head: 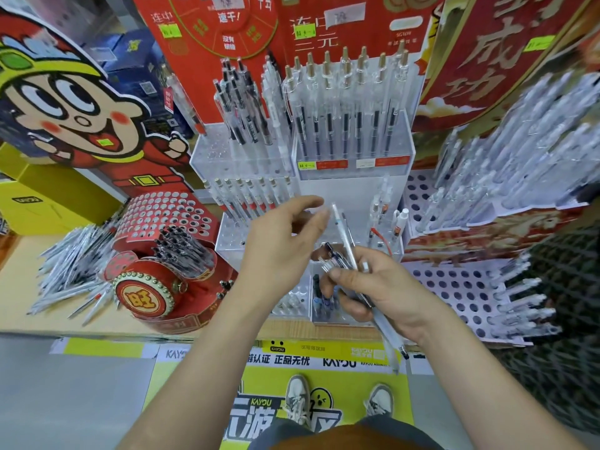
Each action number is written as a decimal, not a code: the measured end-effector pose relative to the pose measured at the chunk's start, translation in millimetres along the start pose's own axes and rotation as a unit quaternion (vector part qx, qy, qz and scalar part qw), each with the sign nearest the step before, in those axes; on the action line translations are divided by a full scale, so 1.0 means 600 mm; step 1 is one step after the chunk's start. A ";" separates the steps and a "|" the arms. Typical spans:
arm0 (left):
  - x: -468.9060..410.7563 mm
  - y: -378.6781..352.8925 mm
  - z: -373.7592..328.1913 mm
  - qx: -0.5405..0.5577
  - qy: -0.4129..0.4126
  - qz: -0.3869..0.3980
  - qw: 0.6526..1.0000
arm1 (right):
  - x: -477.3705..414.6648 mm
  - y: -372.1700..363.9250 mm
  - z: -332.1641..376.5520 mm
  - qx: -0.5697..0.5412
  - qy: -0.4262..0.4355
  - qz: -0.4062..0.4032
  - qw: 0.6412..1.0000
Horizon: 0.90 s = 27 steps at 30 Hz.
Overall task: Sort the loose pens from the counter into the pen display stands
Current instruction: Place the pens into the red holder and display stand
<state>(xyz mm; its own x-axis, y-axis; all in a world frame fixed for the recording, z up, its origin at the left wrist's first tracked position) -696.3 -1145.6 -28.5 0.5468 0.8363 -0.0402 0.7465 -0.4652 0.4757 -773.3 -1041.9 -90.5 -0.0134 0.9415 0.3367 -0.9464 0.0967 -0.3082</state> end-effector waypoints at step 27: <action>0.051 -0.056 -0.007 0.370 0.113 0.089 0.918 | 0.055 0.013 -0.011 0.052 0.007 0.088 0.995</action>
<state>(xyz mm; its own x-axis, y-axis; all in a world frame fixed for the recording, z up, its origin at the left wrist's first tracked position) -706.2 -1103.2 -42.3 0.6551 0.7277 0.2030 0.7517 -0.6007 -0.2724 -779.0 -1007.7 -87.5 -0.1777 0.9455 0.2730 -0.9581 -0.1029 -0.2674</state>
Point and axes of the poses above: each hand's wrist, its own x-axis away from the middle knuckle, its own y-axis out of the back of the hand, z = x × y, the point moved 7 cm from there along -x, towards the middle knuckle, and after that the axes turned 6 degrees about x, right-handed, at the moved point
